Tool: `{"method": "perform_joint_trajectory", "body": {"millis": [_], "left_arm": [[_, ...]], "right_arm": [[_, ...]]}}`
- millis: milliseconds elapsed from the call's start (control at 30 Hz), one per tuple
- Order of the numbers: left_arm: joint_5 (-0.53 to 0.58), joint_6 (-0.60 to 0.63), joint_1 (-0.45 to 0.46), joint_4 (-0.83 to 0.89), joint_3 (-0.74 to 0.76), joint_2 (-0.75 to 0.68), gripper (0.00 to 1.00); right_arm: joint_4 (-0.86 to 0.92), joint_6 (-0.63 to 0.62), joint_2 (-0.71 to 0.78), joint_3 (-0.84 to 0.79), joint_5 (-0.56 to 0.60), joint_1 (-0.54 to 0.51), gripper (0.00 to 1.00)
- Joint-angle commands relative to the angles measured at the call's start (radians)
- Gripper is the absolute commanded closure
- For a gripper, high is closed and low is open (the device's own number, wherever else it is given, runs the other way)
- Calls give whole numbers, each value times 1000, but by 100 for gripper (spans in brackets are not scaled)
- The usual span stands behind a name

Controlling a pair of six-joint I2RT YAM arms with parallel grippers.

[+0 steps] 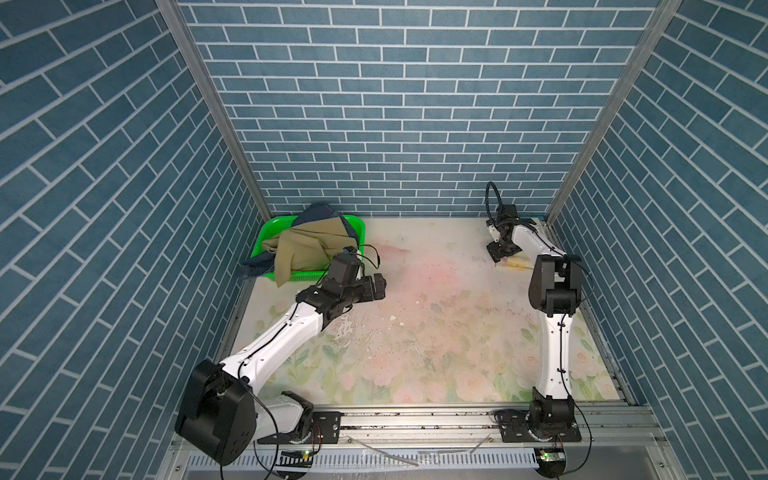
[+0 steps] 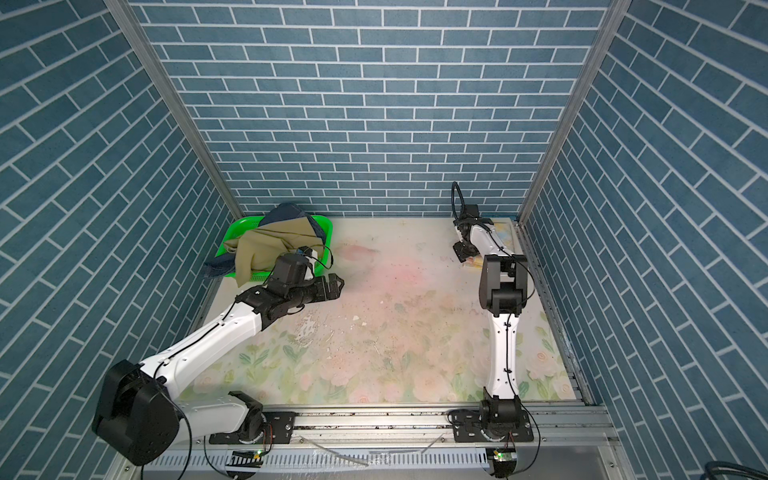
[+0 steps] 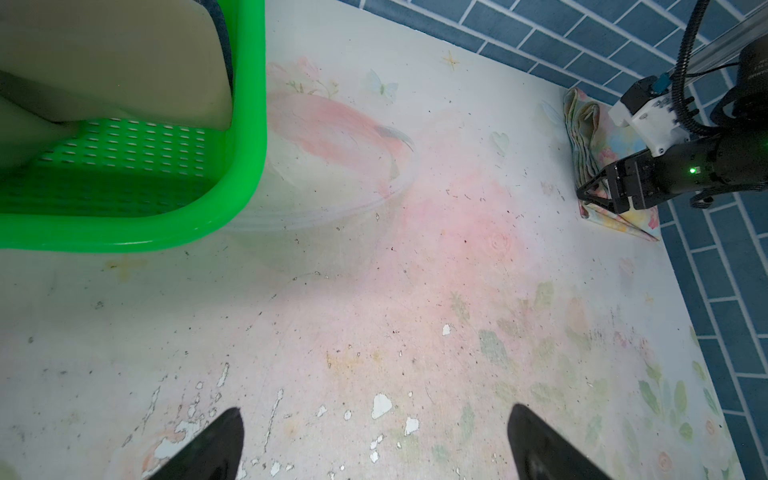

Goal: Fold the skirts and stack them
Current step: 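Lay the floral skirt down at the far corner and open the right gripper, then grasp the khaki skirt in the green basket with the left gripper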

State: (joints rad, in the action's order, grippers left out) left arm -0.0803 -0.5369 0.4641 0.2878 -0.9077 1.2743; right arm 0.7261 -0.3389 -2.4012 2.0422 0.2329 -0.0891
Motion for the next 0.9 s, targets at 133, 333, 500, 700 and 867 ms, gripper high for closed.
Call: {"method": "perform_joint_trajectory", "body": {"millis": [133,333,500,700,867], "left_arm": [[166,63,-24,163,-174,39,0],[317,64,-111,276,-332,108,0],[412,46,-216,370,-392,120,0],[462,91,-360,424,-397,93,0],[470,105,-450,385,-383,123,0]], "right_arm": [[-40,78,150,-51,-74,-14,26],[-177,228,456,-258,-135,-91,26],[-272,296,677,-478,-161,-204,26],[-403,441,867,-757,-248,-311,28],[-450,483,952,-872,-267,-400,29]]}}
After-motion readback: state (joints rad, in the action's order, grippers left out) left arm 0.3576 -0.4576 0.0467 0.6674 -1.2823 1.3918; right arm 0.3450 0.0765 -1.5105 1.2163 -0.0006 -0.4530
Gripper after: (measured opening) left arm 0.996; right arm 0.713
